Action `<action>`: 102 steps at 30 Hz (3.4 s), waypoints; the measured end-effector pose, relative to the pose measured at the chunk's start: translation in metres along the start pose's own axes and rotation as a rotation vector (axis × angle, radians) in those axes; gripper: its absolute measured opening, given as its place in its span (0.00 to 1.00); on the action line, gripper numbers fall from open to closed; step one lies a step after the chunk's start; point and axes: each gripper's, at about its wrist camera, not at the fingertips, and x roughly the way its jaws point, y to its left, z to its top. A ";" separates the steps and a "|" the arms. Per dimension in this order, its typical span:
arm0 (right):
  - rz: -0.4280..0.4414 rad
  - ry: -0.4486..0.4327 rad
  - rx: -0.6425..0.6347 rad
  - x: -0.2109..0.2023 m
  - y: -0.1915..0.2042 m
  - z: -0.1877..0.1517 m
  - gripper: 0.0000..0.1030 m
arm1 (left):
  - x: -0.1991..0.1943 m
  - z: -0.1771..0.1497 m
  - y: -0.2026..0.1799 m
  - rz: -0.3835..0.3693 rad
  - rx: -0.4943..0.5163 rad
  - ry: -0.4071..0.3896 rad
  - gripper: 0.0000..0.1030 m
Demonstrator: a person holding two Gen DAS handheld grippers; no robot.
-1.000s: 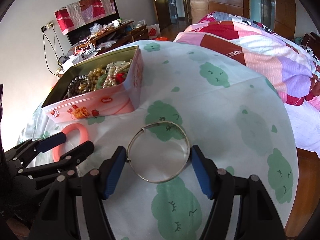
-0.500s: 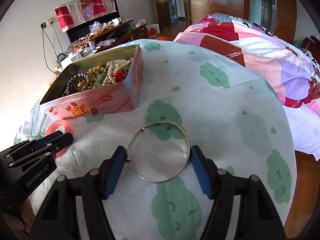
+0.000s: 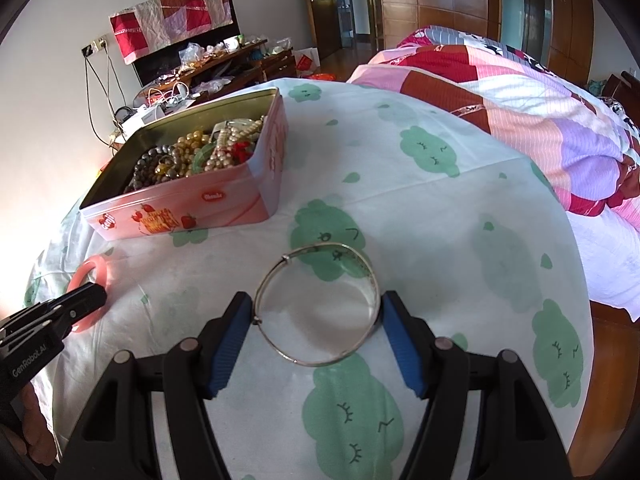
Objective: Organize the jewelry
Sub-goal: 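Grasp the silver wire bangle with the right gripper while the left gripper grasps the pink bangle, then lift both bangles and carry them toward the tin, then lower both bangles into the tin and open both grippers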
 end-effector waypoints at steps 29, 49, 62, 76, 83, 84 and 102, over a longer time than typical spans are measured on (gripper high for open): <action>0.007 -0.003 0.006 -0.001 0.000 0.000 0.68 | 0.003 -0.003 -0.013 0.085 0.040 -0.008 0.09; 0.066 -0.279 -0.100 -0.052 0.029 -0.006 0.67 | -0.057 0.009 -0.010 0.118 0.000 -0.288 0.09; 0.130 -0.373 -0.137 -0.073 0.055 0.004 0.67 | -0.072 0.020 -0.013 0.142 0.007 -0.370 0.09; 0.134 -0.365 -0.096 -0.066 0.047 0.013 0.67 | -0.064 0.025 -0.009 0.108 -0.016 -0.362 0.09; 0.138 -0.380 -0.075 -0.060 0.040 0.033 0.67 | -0.057 0.046 -0.009 0.120 -0.006 -0.389 0.09; 0.137 -0.381 -0.077 -0.058 0.040 0.038 0.67 | -0.055 0.051 -0.009 0.120 -0.002 -0.393 0.09; 0.153 -0.276 -0.020 0.023 0.042 0.107 0.67 | 0.027 0.108 0.003 0.011 -0.004 -0.337 0.09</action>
